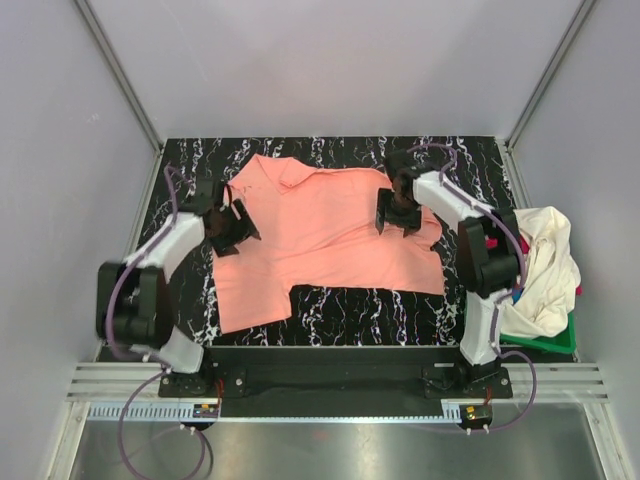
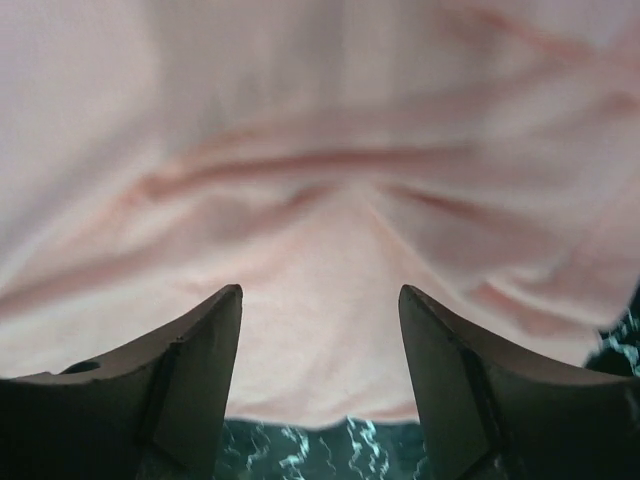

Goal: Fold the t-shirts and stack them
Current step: Flatten the tshirt out

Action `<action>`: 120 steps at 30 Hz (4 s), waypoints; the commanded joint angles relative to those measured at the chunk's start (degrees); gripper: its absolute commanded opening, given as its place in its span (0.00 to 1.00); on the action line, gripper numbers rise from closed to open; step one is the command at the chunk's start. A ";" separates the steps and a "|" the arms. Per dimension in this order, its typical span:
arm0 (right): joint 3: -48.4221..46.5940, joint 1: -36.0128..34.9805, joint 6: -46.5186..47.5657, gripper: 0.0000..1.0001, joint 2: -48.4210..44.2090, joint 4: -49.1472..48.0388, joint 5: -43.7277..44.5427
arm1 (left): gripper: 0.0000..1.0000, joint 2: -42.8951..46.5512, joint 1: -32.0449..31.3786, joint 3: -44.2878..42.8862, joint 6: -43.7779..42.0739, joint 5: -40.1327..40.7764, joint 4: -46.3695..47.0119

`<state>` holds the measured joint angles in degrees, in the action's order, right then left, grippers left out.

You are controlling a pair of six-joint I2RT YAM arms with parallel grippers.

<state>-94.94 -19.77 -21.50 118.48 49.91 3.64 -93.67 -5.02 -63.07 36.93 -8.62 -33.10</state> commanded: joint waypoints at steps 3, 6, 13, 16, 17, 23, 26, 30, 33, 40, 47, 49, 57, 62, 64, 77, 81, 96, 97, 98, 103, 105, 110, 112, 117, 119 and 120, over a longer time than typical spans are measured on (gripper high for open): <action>17.89 0.08 -2.92 0.71 -20.10 1.69 -1.61 | 0.69 21.29 -1.31 14.88 2.62 4.48 -5.64; 26.87 0.52 -6.61 0.63 -28.28 -0.33 -5.20 | 0.51 27.99 -1.40 20.61 6.65 11.67 -12.56; 35.34 1.93 -10.06 0.47 -37.35 -1.31 -8.65 | 0.55 33.02 -1.31 25.36 14.04 19.43 -16.73; 36.05 3.24 -10.58 0.47 -38.66 -1.04 -9.35 | 0.55 31.36 -1.31 25.19 19.56 23.72 -23.22; 36.48 3.51 -10.76 0.47 -38.93 -1.13 -9.53 | 0.55 30.31 -1.31 25.54 20.11 23.91 -24.28; 38.42 5.70 -10.32 0.46 -40.52 -1.22 -9.97 | 0.55 30.30 -1.31 29.31 20.99 19.44 -21.48; 39.03 6.32 -10.23 0.46 -41.39 -1.83 -10.23 | 0.53 30.21 -1.31 31.50 21.43 16.89 -19.64; 39.48 6.50 -10.41 0.45 -41.48 -2.10 -10.06 | 0.51 27.50 -1.31 33.18 20.73 15.65 -15.25; 39.91 6.59 -10.58 0.45 -41.40 -1.84 -9.36 | 0.47 24.59 -1.31 32.93 21.25 16.00 -14.97; 40.88 7.81 -12.51 0.50 -40.61 -1.04 -8.03 | 0.13 23.79 -0.08 32.04 20.03 15.83 -13.92; 41.59 10.19 -15.85 0.58 -38.24 -2.36 -9.88 | 0.00 27.65 1.50 27.66 16.60 18.02 -16.11; 41.41 10.54 -16.64 0.58 -36.57 -2.10 -8.74 | 0.00 29.06 1.50 24.07 15.02 20.30 -16.90; 46.77 15.02 -24.38 0.55 -37.26 -7.36 -5.85 | 0.00 32.22 1.50 17.72 13.96 24.34 -20.33; 47.12 15.11 -26.05 0.46 -34.81 -8.16 -1.29 | 0.00 32.32 1.50 15.35 13.35 26.11 -21.39; 48.08 15.02 -27.10 0.44 -34.45 -8.51 -0.13 | 0.00 32.23 1.50 14.47 13.26 26.02 -20.87; 52.22 15.02 -30.97 0.54 -33.22 -10.53 -1.00 | 0.00 30.47 1.50 12.88 11.42 25.67 -19.28; 52.84 15.11 -30.63 0.52 -29.29 -14.22 -2.85 | 0.00 30.12 1.50 12.18 11.06 25.85 -18.93; 30.91 15.11 -22.89 0.00 -32.61 -7.11 -5.13 | 0.00 29.34 1.50 -5.99 2.02 16.82 -10.85; 28.08 15.02 -21.50 0.00 -32.17 -7.37 -4.79 | 0.00 28.81 1.59 -8.01 1.14 15.49 -7.45; 24.74 15.02 -20.70 0.00 -30.34 -7.20 -4.35 | 0.00 28.11 1.68 -11.86 -0.96 13.82 -4.89; -2.93 15.02 -15.26 0.00 -22.43 -6.58 -4.08 | 0.00 18.63 2.38 -30.59 -8.35 3.01 9.34; -16.16 15.11 -14.11 0.00 -18.82 -5.53 -3.90 | 0.00 13.72 2.55 -42.10 -11.87 0.46 11.21; -43.28 15.20 -11.64 0.00 -10.56 2.11 -4.78 | 0.00 6.40 3.43 -64.15 -16.26 -2.62 13.94; -49.81 15.11 -11.03 0.00 -10.81 2.30 -5.83 | 0.00 6.74 3.78 -67.52 -16.97 -2.54 14.55; -38.80 15.11 -11.02 0.00 -23.62 -8.32 -6.89 | 0.00 15.68 3.87 -65.88 -19.44 0.18 23.40; -34.90 15.11 -11.28 0.00 -28.27 -13.60 -6.72 | 0.00 17.46 3.87 -65.60 -20.83 1.41 25.27; -33.14 15.02 -11.37 0.00 -29.00 -14.66 -6.54 | 0.00 17.21 3.87 -66.39 -21.28 2.02 25.45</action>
<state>-131.35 -4.56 -33.85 95.26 43.40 -2.61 -80.53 -1.54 -127.76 19.25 -8.29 -18.09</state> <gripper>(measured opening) 0.019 0.020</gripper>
